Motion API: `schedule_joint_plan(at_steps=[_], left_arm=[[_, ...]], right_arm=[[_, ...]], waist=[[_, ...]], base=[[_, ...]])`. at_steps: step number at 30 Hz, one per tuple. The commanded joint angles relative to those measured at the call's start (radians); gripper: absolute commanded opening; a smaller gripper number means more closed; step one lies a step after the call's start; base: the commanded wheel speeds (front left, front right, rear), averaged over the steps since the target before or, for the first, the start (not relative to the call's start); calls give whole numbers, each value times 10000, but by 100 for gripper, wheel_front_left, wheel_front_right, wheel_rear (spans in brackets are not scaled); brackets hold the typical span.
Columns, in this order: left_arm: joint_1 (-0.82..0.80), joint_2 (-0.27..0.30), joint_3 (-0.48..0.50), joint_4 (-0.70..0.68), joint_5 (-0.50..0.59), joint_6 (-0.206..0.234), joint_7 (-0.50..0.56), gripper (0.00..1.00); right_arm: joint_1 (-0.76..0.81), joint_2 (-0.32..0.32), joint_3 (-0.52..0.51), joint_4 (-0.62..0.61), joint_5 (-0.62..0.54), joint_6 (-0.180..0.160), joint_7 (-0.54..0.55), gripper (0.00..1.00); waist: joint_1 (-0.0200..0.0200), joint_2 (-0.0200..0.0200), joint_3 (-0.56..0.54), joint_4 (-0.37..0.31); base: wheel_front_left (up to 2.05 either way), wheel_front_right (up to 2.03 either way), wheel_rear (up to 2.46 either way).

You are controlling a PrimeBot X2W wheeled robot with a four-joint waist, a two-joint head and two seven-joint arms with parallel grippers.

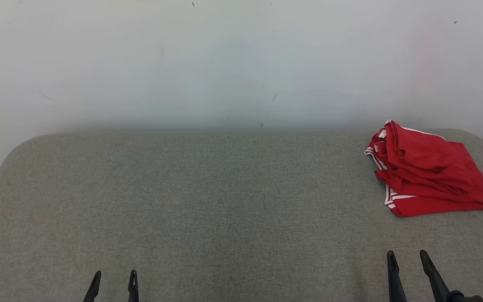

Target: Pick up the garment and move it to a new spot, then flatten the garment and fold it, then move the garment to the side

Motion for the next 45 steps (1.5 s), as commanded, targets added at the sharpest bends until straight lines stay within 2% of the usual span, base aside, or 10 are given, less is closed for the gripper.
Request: schedule_joint_plan(at_steps=[1, 15, 16, 22, 45], left_arm=[[175, -8, 39, 14, 0, -47, -29, 100], [63, -8, 182, 127, 60, -122, -29, 100], [59, -8, 185, 139, 88, -126, -29, 0], [-35, -36, 125, 606, -97, -137, 123, 0], [-486, -23, 192, 417, -4791, -247, 1021, 0]], right_arm=[[78, 14, 18, -23, 49, -22, 1, 100], [64, 15, 17, 9, 22, -22, 1, 100], [64, 15, 18, 6, 13, -22, 1, 0], [23, 22, 9, 466, 131, 2, 53, 0], [-518, -88, -255, 461, 4679, -2, 1252, 0]], waist=[[1, 0, 4, 8], [1, 0, 44, 5], [1, 0, 48, 7], [1, 0, 54, 3], [1, 0, 200, -29]], base=[[0, 0, 0], [0, 0, 0], [0, 0, 0], [0, 0, 0], [0, 0, 0]])
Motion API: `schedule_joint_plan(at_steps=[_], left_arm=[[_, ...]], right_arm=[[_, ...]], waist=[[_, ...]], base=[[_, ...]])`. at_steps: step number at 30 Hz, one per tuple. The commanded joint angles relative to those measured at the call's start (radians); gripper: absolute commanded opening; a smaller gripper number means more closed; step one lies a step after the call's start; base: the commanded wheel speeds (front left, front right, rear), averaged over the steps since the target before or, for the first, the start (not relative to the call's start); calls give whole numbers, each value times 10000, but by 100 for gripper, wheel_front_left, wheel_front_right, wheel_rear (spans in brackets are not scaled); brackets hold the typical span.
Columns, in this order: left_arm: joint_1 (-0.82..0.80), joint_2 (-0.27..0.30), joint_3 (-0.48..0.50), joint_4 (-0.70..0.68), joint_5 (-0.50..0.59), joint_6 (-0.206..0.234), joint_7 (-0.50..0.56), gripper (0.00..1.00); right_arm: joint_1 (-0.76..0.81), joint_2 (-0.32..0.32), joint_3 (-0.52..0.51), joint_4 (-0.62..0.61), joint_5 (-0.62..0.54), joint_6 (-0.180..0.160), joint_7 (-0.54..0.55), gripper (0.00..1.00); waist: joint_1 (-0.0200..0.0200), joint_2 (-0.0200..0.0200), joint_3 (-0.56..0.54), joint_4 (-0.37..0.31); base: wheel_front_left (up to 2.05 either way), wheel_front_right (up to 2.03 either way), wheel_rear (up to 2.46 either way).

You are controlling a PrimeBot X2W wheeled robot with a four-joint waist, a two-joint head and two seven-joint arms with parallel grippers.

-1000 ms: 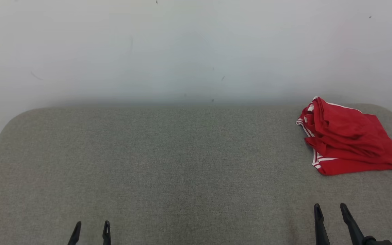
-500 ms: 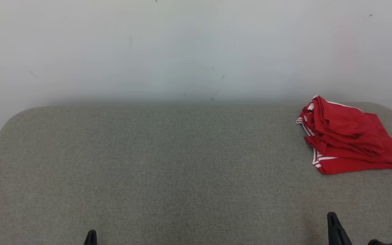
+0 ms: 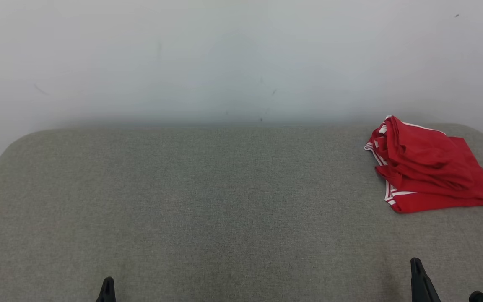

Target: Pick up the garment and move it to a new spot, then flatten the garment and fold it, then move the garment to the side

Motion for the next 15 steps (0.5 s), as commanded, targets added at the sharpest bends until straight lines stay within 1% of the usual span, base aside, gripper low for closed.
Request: schedule_joint_plan(at_steps=[1, 10, 11, 15], left_arm=[[-259, 31, 53, -194, -522, -12, 75, 0], [-410, 36, 77, -252, -1951, -51, 360, 0], [-410, 36, 77, -252, -1951, -51, 360, 0], [-465, 38, 87, -270, -2546, -69, 476, 0]], right_arm=[[-282, -84, -70, -157, 488, -3, 106, 0], [-446, -99, -178, -156, 1859, -5, 498, 0], [-446, -99, -178, -156, 1859, -5, 498, 0], [-525, -102, -223, -155, 2427, -5, 660, 0]], waist=[[-1, -1, 11, -3], [-1, -1, 66, -15], [-1, -1, 66, -15], [-1, -1, 91, -20]], base=[[0, 0, 0], [0, 0, 0], [0, 0, 0], [0, 0, 0]])
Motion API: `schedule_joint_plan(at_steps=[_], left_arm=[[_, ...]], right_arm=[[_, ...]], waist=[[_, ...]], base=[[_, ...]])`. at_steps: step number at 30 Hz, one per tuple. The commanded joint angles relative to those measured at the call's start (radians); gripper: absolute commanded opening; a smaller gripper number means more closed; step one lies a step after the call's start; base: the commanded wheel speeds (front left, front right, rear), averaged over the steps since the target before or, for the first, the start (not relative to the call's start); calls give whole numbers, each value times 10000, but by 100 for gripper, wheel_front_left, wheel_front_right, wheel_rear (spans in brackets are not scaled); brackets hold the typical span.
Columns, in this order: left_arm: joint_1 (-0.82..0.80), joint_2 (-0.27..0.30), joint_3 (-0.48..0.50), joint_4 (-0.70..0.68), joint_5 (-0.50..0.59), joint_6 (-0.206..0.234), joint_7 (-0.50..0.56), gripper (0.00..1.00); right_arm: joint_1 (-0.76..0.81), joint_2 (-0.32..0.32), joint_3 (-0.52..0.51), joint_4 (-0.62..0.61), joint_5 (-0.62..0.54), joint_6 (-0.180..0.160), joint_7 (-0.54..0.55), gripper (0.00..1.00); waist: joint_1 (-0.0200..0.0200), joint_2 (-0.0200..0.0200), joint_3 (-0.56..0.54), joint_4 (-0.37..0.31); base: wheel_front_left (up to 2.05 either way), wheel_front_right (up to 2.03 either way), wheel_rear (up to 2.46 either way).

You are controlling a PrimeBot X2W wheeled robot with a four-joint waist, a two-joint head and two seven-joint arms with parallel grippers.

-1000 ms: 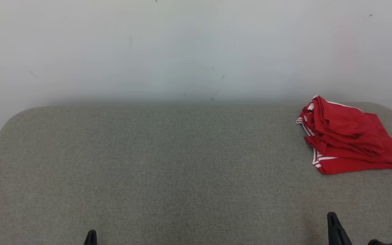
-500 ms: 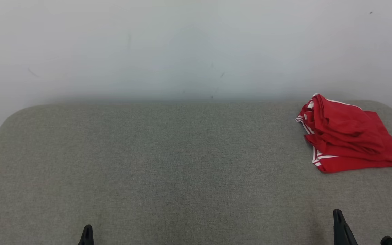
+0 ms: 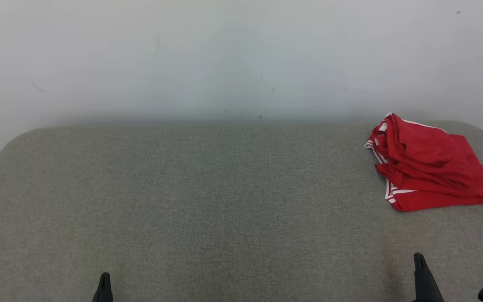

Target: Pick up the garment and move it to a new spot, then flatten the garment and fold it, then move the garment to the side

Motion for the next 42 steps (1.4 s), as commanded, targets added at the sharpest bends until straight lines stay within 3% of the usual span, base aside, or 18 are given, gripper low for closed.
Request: schedule_joint_plan(at_steps=[1, 42], left_arm=[[-261, 36, 45, -179, -321, -57, 76, 0], [-723, 54, 122, -340, -5097, -190, 1016, 0]], right_arm=[[-290, -85, -58, -147, 316, -5, 67, 0], [-837, -66, -488, -130, 4818, -12, 1444, 0]], waist=[[-1, -1, 7, -1], [-1, -1, 250, -56]], base=[[0, 0, 0], [0, 0, 0]])
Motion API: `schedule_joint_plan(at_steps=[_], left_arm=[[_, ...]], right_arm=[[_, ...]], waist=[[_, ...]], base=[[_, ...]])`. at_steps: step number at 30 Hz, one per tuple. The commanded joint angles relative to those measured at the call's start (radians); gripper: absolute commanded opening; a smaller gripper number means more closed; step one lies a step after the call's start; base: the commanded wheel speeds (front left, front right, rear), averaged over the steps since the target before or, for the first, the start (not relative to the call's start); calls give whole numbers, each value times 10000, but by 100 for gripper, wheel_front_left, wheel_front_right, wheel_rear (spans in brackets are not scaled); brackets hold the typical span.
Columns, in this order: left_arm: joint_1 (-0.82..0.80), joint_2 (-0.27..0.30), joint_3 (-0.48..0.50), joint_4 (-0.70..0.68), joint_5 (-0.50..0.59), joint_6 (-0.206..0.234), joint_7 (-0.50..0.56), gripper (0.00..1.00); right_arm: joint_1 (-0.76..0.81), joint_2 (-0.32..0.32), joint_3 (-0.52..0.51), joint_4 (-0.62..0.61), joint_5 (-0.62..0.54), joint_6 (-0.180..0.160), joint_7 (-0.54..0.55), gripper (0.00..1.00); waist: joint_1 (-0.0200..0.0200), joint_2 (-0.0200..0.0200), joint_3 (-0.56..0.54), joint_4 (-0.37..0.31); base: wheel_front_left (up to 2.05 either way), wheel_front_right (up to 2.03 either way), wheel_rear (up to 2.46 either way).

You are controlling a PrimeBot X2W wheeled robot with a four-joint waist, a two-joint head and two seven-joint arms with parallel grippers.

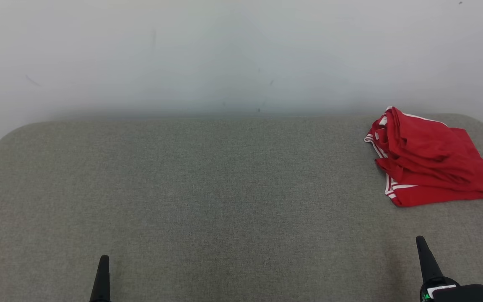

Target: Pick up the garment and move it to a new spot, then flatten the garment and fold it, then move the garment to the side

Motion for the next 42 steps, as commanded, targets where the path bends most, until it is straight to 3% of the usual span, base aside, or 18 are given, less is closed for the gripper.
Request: schedule_joint_plan(at_steps=[1, 42], left_arm=[[-131, 44, 16, -111, -197, -91, 61, 0], [-447, 56, 81, -206, -3681, -154, 746, 0]], right_arm=[[-116, -54, -39, -113, 173, -13, 42, 0], [-512, -7, -378, -74, 3460, -20, 1079, 0]], waist=[[1, -1, 3, -1], [1, -1, 258, -58]], base=[[0, 0, 0], [0, 0, 0]])
